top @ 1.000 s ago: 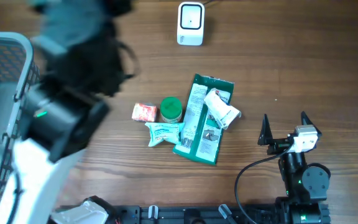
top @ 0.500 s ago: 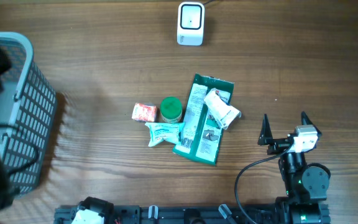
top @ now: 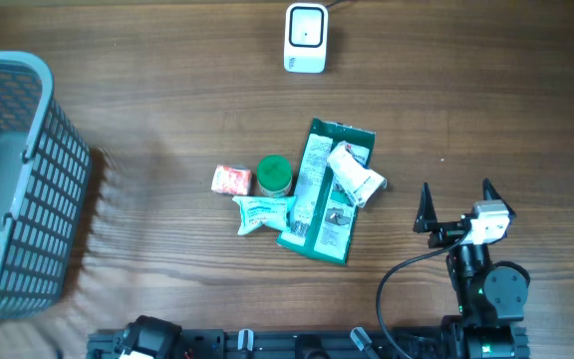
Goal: Scan the item barcode
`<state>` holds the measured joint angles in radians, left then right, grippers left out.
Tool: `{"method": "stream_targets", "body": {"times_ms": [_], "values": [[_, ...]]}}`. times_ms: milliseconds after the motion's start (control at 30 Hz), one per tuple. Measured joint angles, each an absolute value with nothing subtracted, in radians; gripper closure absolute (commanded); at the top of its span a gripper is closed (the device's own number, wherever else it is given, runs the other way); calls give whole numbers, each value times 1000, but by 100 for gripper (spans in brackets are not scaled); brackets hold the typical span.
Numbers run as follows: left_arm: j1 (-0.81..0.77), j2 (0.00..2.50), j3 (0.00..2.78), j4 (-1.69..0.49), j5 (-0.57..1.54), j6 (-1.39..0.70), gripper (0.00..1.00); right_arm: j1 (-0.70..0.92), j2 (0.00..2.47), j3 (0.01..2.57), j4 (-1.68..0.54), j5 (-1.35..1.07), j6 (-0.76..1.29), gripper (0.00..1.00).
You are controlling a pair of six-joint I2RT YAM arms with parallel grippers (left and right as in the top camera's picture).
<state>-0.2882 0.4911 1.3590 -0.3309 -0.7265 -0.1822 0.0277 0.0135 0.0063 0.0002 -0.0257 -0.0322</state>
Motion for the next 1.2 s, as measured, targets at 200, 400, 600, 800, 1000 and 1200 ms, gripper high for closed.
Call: {"method": "stream_targets", "body": {"times_ms": [200,400,600,800,1000,1200], "values": [[-288,316,1359,-320,-727,-182,0,28,14,6,0,-26,-32,0],[-288,229,1359,-322,-727,-182,0,28,14,6,0,-26,-32,0],[-288,222,1359,-325,-727,-182,0,28,14,6,0,-26,-32,0],[-288,222,1359,-329,-727,-182,0,28,14,6,0,-26,-32,0],[-288,186,1322,-307,-725,-184,0,28,14,6,0,-26,-32,0],[-221,8,1188,-195,-690,-186,0,28,14,6,0,-26,-32,0]]}}
